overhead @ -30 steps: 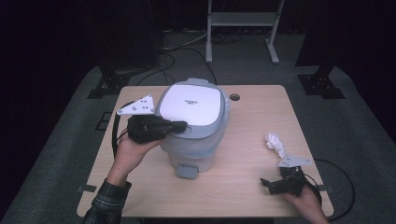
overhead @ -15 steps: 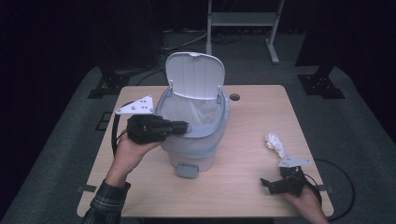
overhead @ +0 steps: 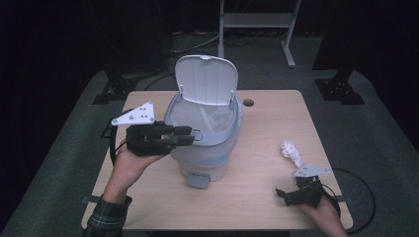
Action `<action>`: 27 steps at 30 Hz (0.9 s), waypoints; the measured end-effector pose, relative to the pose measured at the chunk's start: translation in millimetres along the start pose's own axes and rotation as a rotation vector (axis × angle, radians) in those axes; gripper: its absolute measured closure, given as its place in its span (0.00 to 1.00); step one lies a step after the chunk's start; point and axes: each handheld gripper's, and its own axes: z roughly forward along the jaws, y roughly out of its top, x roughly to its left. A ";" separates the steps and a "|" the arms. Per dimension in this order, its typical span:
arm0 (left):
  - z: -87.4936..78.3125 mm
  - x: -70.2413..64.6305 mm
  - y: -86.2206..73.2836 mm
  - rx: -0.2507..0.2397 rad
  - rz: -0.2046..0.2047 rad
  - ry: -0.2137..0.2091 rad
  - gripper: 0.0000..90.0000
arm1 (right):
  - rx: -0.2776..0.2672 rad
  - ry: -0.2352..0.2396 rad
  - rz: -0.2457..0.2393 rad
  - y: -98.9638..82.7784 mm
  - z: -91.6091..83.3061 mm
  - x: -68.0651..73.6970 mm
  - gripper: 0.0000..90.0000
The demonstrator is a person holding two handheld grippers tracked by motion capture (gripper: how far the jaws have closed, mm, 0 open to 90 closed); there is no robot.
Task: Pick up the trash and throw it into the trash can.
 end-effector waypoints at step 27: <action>-41.3 -29.1 -60.3 0.019 -0.021 0.197 0.19 | 0.000 0.000 0.000 0.0 0.0 0.0 0.00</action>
